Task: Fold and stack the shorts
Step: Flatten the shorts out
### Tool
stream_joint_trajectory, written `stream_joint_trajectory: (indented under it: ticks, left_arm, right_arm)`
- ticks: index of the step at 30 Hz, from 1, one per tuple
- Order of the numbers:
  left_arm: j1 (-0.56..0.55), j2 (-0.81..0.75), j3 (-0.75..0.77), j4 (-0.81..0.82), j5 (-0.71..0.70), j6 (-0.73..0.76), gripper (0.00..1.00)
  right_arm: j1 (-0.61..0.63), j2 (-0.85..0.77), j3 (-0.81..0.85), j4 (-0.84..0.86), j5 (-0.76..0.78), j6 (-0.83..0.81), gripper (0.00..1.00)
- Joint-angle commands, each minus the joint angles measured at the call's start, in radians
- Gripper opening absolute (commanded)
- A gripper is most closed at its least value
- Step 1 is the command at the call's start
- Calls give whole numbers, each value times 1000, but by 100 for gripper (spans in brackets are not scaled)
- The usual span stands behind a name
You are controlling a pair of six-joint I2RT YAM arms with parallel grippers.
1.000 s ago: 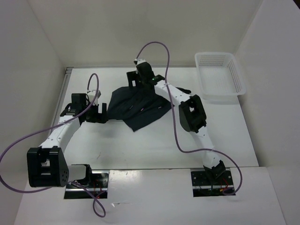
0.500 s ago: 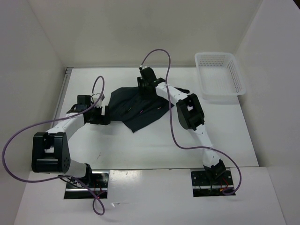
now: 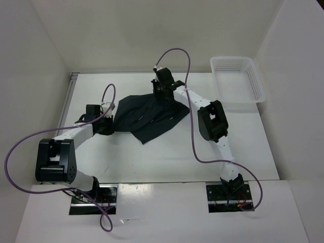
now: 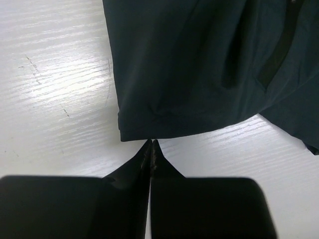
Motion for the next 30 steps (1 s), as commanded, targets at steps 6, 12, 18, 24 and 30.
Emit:
stream_joint_trajectory:
  ticks: [6,12,18,24,30]
  left_arm:
    - [-1,-69,101,-51,-69,4,0]
    - [-42,-69,109,-203,-27,4,95]
    - [-112,-16,97,-151,26,4,100]
    - [-190,76,77,98,-130,4,100]
    - [-190,139,98,200,-234,4,95]
  right_arm:
    - [-27,-336,-56,24,-39,-74,2]
    - [-27,-506,-111,24,-48,-96,2]
    - [-27,-564,-154,42,-14,-96,2]
    - [-27,-586,-163,60,-14,-85,2]
    - [-27,-639,-192,60,-3,-96,2]
